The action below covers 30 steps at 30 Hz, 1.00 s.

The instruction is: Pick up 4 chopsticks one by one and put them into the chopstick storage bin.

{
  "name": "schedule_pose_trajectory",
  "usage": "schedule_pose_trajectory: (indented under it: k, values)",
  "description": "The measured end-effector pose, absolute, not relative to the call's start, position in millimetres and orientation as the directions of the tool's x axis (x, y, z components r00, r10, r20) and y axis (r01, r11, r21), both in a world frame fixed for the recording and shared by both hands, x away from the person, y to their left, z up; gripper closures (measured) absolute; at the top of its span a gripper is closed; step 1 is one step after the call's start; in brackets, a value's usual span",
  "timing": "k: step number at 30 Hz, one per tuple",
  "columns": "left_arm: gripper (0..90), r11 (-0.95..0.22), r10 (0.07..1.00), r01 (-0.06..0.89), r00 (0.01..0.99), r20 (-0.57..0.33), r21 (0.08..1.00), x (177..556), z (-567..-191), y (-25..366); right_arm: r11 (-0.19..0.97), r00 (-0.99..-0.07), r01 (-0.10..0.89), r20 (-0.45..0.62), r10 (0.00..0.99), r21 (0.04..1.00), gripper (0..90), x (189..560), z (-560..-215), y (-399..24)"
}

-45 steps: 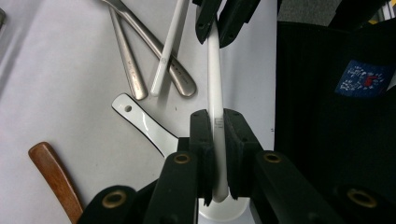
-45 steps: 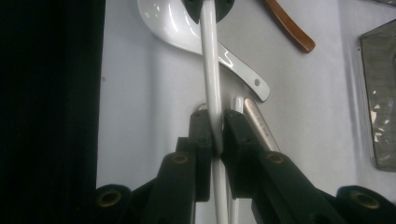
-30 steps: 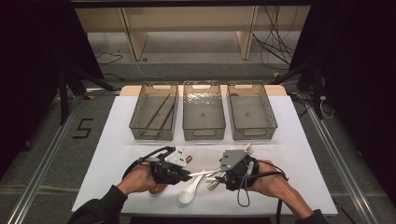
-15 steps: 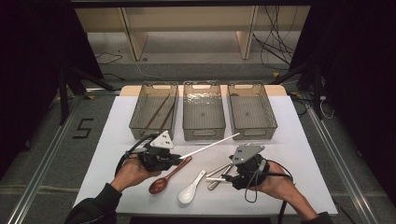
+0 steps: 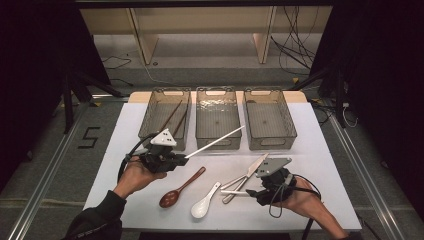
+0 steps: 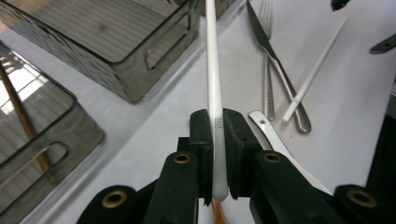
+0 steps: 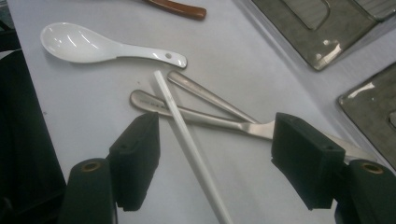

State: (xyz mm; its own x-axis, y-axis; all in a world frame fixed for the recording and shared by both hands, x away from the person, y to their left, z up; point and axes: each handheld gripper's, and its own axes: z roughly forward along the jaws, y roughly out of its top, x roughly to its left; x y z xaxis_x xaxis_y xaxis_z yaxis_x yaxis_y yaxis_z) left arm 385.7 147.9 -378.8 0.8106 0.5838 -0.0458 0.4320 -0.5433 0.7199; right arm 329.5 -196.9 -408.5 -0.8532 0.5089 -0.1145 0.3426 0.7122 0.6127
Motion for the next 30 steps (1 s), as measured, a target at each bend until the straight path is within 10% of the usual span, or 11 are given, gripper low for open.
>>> schedule_pose_trajectory:
  k: [30]
  values:
    - [82.9,-0.352,0.826,0.561,0.563,-0.034,0.749,453,-378,209,0.716,-0.84,0.386,-0.1,0.534,0.582,29.8,332,-417,-209]
